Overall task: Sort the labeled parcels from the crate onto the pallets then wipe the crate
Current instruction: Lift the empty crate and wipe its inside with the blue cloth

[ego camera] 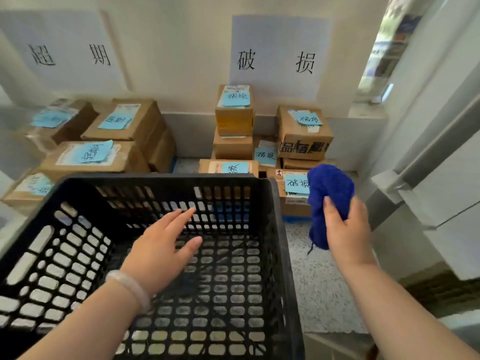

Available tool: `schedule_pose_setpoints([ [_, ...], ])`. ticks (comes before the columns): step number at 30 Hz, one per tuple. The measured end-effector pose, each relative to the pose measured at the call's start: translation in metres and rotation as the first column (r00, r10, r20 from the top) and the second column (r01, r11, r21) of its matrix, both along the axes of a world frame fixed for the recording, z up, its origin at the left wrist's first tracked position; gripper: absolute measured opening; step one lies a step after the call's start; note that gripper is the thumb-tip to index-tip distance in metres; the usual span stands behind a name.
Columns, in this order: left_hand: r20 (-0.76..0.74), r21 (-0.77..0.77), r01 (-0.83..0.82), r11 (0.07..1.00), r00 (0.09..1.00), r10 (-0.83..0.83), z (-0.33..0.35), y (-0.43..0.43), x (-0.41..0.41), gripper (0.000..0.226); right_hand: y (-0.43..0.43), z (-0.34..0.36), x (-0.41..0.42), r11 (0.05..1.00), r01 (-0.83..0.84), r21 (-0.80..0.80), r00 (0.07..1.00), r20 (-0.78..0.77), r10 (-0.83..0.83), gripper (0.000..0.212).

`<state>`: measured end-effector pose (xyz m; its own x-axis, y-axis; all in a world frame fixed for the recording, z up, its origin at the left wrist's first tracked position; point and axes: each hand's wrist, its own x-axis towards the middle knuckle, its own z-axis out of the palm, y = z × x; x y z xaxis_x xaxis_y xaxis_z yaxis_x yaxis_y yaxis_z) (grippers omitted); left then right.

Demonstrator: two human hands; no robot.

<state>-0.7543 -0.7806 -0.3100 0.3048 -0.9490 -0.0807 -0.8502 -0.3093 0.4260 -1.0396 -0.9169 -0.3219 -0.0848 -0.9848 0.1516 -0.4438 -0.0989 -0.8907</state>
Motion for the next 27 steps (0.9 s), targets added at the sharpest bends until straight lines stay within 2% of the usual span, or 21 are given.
schedule_pose_setpoints([
  [3, 0.027, 0.001, 0.005, 1.000, 1.000, -0.005, 0.007, 0.010, 0.037, 0.066, 0.026, 0.053, 0.047, 0.987, -0.056, -0.149, 0.992, 0.100, 0.072, 0.029],
  [5, 0.026, 0.029, -0.015, 0.999, 1.000, 0.014, 0.010, 0.023, 0.066, 0.067, 0.046, 0.071, 0.079, 0.970, -0.157, -0.185, 0.977, 0.115, 0.180, 0.016],
  [7, 0.039, 0.032, -0.020, 0.999, 0.999, 0.019, 0.013, 0.038, 0.101, 0.068, 0.065, 0.070, 0.115, 0.948, -0.295, -0.117, 0.951, 0.062, 0.303, 0.008],
  [9, 0.069, 0.034, -0.010, 0.999, 0.998, 0.008, 0.015, 0.049, 0.135, 0.068, 0.080, 0.056, 0.153, 0.921, -0.389, -0.019, 0.920, -0.061, 0.387, 0.017],
  [12, 0.078, 0.035, 0.023, 0.999, 0.997, -0.026, 0.015, 0.057, 0.177, 0.067, 0.091, 0.025, 0.205, 0.877, -0.454, 0.156, 0.840, -0.254, 0.480, 0.010],
  [14, 0.069, 0.046, 0.053, 0.998, 0.996, -0.056, 0.013, 0.062, 0.200, 0.067, 0.093, 0.007, 0.236, 0.857, -0.461, 0.228, 0.808, -0.291, 0.512, 0.004],
  [17, 0.085, -0.007, 0.078, 0.997, 0.993, -0.077, 0.008, 0.068, 0.229, 0.072, 0.093, -0.012, 0.282, 0.871, -0.419, 0.257, 0.848, -0.231, 0.477, 0.011],
  [19, 0.138, -0.086, 0.088, 0.992, 0.987, -0.076, 0.006, 0.068, 0.242, 0.083, 0.097, -0.017, 0.312, 0.887, -0.395, 0.240, 0.875, -0.194, 0.442, 0.011],
  [21, 0.143, -0.110, 0.079, 0.991, 0.988, -0.063, 0.004, 0.063, 0.250, 0.085, 0.106, -0.019, 0.339, 0.903, -0.396, 0.166, 0.883, -0.201, 0.424, 0.014],
  [23, 0.084, -0.075, 0.060, 0.995, 0.995, -0.053, -0.002, 0.056, 0.255, 0.086, 0.112, -0.017, 0.363, 0.920, -0.391, 0.028, 0.890, -0.243, 0.386, 0.026],
  [25, 0.117, -0.069, 0.086, 0.994, 0.990, -0.077, -0.009, 0.053, 0.256, 0.099, 0.108, -0.019, 0.387, 0.917, -0.389, -0.092, 0.891, -0.290, 0.349, 0.037],
  [27, 0.146, -0.062, 0.097, 0.993, 0.985, -0.087, -0.015, 0.053, 0.255, 0.098, 0.101, -0.029, 0.408, 0.917, -0.385, -0.107, 0.883, -0.332, 0.332, 0.044],
])
